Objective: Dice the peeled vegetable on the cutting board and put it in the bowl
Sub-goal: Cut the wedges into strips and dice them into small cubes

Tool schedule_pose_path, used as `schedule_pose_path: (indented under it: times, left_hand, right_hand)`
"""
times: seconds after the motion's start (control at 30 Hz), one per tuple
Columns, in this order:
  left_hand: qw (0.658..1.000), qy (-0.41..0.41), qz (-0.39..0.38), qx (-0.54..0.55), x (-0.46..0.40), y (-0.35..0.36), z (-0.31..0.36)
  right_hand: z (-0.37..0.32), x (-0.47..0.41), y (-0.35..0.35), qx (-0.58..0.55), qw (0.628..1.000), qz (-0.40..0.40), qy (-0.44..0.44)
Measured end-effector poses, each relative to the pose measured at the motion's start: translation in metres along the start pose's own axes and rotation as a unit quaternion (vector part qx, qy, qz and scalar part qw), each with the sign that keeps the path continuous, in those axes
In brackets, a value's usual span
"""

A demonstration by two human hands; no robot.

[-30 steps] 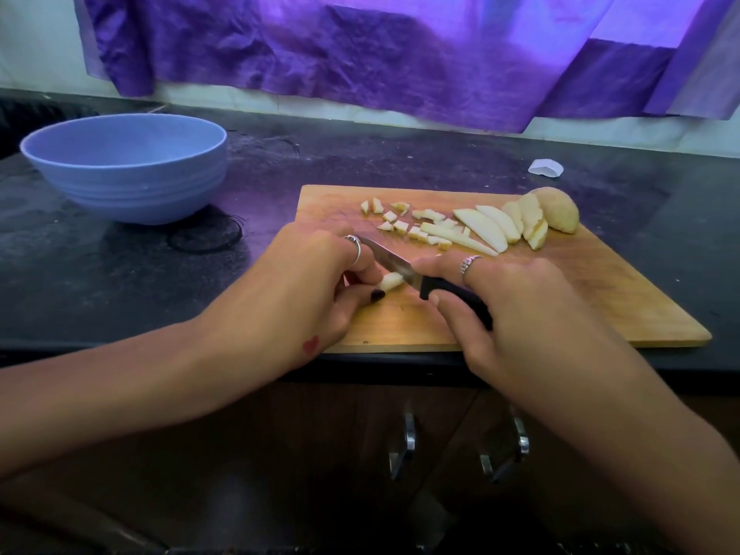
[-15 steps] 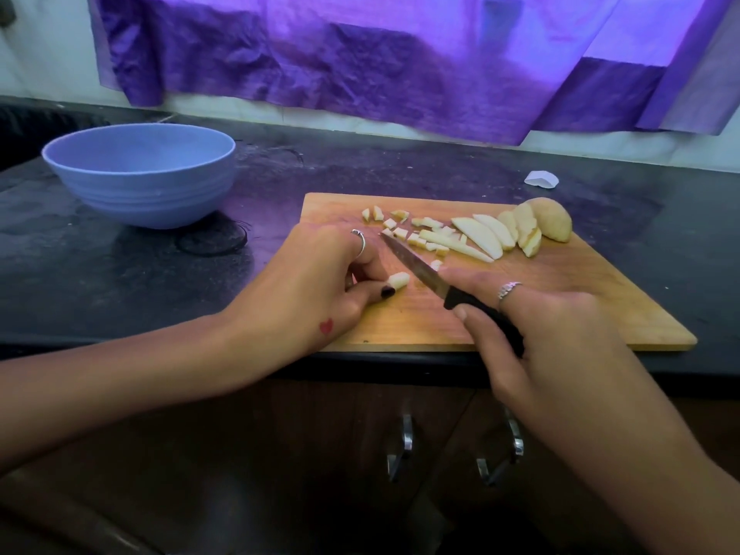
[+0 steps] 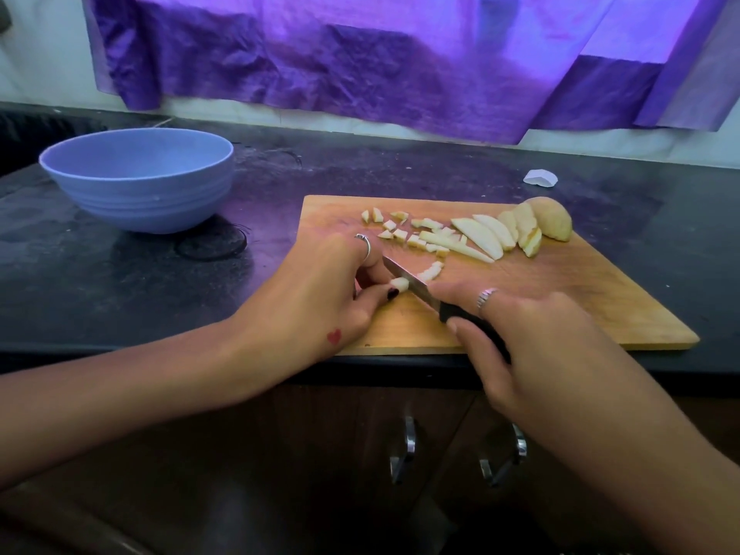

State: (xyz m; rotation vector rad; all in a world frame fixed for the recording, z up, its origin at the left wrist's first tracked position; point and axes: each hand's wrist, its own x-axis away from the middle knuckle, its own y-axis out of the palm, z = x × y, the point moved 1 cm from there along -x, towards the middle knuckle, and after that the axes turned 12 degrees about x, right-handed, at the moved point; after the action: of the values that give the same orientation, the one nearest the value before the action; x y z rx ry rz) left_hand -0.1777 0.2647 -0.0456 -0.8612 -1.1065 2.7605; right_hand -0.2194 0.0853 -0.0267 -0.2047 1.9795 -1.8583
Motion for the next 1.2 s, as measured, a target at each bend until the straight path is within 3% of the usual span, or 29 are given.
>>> schedule_pose_path:
  times: [0.27, 0.5, 0.87, 0.97, 1.1, 1.2]
  left_hand:
    - [1.0, 0.015, -0.017, -0.015, 0.001, -0.009, 0.002]
    - [0.999, -0.03, -0.011, 0.022, -0.003, -0.011, 0.003]
    - [0.999, -0.033, 0.008, 0.01, -0.004, -0.007, 0.004]
    - [1.0, -0.023, 0.005, 0.01, -0.003, -0.006, 0.005]
    - [1.0, -0.02, -0.015, -0.003, -0.001, -0.01, 0.005]
    - [0.999, -0.024, -0.024, -0.009, 0.0, -0.012, 0.006]
  right_hand:
    - [0.004, 0.013, 0.006, -0.023, 0.997, 0.068, 0.041]
    - [-0.003, 0.004, 0.001, -0.051, 0.997, 0.052, 0.02]
    - [-0.008, 0.006, -0.004, 0.023, 1.0, -0.012, -0.006]
    - [0.0, 0.019, -0.007, 0.045, 0.998, 0.027, 0.019]
    - [0.003, 0.018, -0.001, -0.014, 0.996, 0.085, 0.039]
    - [-0.002, 0.014, 0.002, -0.018, 0.997, 0.064, 0.031]
